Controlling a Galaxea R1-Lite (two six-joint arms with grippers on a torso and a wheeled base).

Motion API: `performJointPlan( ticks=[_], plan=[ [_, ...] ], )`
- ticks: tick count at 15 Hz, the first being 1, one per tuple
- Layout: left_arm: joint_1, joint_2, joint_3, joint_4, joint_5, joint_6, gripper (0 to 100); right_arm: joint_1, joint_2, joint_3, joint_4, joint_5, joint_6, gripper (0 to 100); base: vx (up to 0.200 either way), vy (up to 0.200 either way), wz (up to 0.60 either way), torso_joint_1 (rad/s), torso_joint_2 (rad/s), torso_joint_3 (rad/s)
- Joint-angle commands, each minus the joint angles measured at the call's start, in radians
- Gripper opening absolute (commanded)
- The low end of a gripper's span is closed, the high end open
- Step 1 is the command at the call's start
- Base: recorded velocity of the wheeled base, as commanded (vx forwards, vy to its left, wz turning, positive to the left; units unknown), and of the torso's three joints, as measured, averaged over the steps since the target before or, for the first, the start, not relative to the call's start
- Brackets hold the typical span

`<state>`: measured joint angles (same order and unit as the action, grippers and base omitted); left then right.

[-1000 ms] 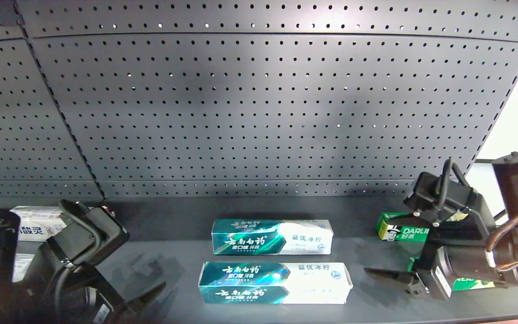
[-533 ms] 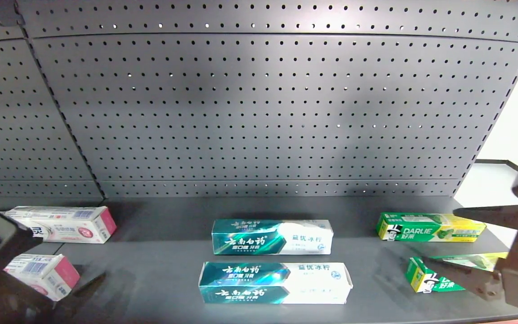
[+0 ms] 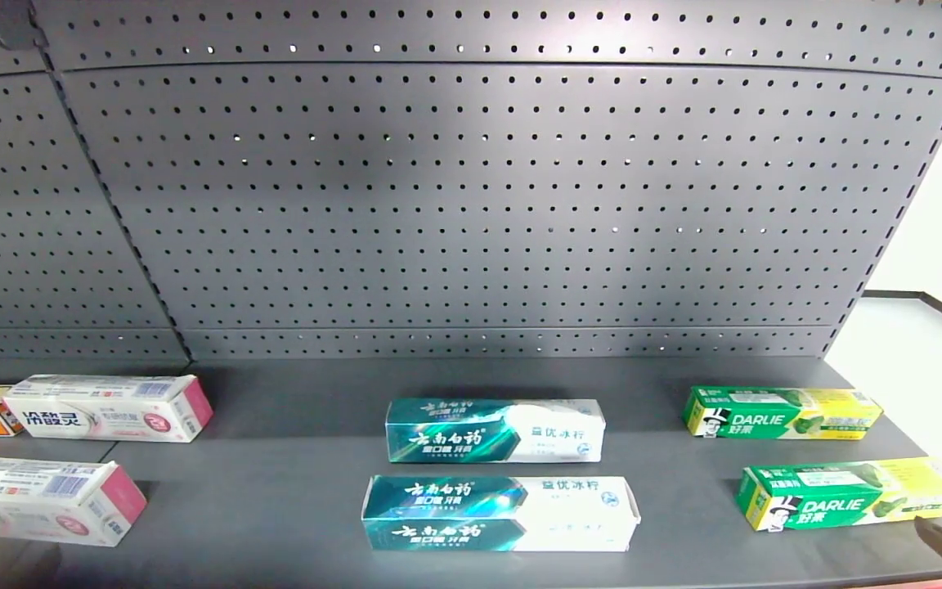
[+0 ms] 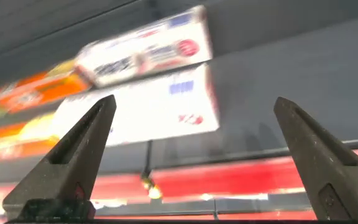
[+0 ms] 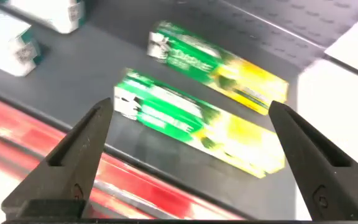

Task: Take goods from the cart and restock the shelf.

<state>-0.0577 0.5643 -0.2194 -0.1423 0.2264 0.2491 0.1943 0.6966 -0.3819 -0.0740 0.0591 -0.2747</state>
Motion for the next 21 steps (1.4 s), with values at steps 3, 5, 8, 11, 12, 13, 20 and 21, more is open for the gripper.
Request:
performJointPlan(
  ticks=[3,5,8,11,12,13,20,21],
  plan=[
    [0.047,-0.349,0.158,0.084,0.007,-0.07,100,-0.041,-0.269,0.164,-0.015,-0.001,0.084,100,0.0,0.0,0.0,0.0,0.0,0.0],
    [0.047,-0.507,0.163,0.205,0.007,-0.088,100,-0.042,-0.381,0.238,-0.013,-0.002,0.129,100,0.0,0.0,0.0,0.0,0.0,0.0],
    [0.053,-0.55,0.152,0.241,0.001,-0.202,100,-0.111,-0.598,0.351,0.007,-0.116,0.173,100,0.0,0.0,0.0,0.0,0.0,0.0],
    [0.055,-0.552,0.153,0.241,0.002,-0.212,100,-0.113,-0.603,0.382,0.003,-0.271,0.292,100,0.0,0.0,0.0,0.0,0.0,0.0],
    [0.055,-0.552,0.153,0.241,0.004,-0.214,100,-0.113,-0.603,0.382,0.005,-0.271,0.29,100,0.0,0.0,0.0,0.0,0.0,0.0],
    [0.055,-0.552,0.153,0.241,0.002,-0.214,100,-0.111,-0.601,0.382,0.011,-0.254,0.281,100,0.0,0.0,0.0,0.0,0.0,0.0],
    [0.053,-0.55,0.202,0.173,-0.245,-0.243,100,-0.111,-0.6,0.382,0.074,-0.064,0.278,100,0.0,0.0,0.0,0.0,0.0,0.0],
    [0.053,-0.546,0.204,0.173,-0.236,-0.255,100,-0.111,-0.6,0.382,0.073,-0.064,0.278,100,0.0,0.0,0.0,0.0,0.0,0.0]
  ],
)
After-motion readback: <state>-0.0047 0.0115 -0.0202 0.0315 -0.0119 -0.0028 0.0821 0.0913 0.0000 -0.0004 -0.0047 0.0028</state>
